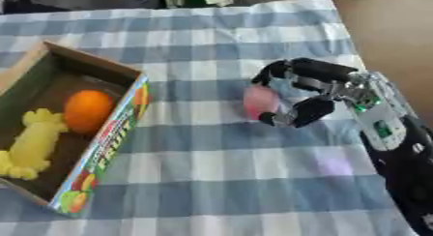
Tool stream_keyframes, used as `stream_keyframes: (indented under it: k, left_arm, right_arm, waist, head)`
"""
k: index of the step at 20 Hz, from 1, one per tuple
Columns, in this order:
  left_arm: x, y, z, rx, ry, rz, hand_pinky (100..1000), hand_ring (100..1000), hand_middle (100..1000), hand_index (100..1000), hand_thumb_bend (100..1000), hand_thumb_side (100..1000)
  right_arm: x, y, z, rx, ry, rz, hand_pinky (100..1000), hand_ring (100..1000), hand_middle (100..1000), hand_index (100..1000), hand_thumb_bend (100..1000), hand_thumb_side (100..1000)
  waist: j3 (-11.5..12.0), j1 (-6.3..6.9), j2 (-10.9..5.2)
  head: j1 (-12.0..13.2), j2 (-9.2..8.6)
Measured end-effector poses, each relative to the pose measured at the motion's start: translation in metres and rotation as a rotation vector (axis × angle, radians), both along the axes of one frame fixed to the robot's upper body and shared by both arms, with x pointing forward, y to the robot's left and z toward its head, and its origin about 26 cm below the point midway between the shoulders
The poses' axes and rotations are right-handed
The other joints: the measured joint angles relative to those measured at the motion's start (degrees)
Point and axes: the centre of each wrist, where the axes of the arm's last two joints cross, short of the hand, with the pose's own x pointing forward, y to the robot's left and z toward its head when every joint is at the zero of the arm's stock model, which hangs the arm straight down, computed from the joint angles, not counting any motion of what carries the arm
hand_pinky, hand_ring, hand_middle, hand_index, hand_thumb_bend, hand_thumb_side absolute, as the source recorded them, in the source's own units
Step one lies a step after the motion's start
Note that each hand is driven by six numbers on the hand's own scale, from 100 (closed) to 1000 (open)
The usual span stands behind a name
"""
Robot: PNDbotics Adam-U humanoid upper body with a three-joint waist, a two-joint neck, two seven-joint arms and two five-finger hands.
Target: Pick up objects on the table and place them in the box.
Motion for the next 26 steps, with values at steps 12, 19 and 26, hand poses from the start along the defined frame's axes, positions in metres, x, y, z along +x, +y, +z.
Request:
stream_keyframes:
  k: [12, 19, 26]
  left_arm:
    - [0.0, 0.0, 0.0, 0.002, 0.003, -0.002, 508, 698, 628, 745, 100, 721]
    - [0.0, 0.0, 0.0, 0.002, 0.003, -0.002, 508, 699, 628, 745, 100, 715]
    - [0.0, 0.0, 0.0, 0.004, 0.001, -0.002, 509, 700, 628, 746, 100, 708]
  right_arm:
    - [0.001, 0.004, -0.002, 0.054, -0.03, -0.022, 851, 835, 486, 702, 128, 324]
    - [0.002, 0.009, 0.001, 0.139, -0.054, -0.028, 812, 741, 343, 563, 100, 118]
    - [0.003, 0.019, 0.02, 0.263, -0.096, -0.013, 798, 710, 293, 506, 100, 100]
  waist:
    - [0.1, -0.16, 0.16]
    - [0.1, -0.27, 0.09]
    - [0.0, -0.33, -0.86]
  head:
    - [-0.2, -0.01]
    - [-0.2, 0.0]
    - [-0.1, 0.07]
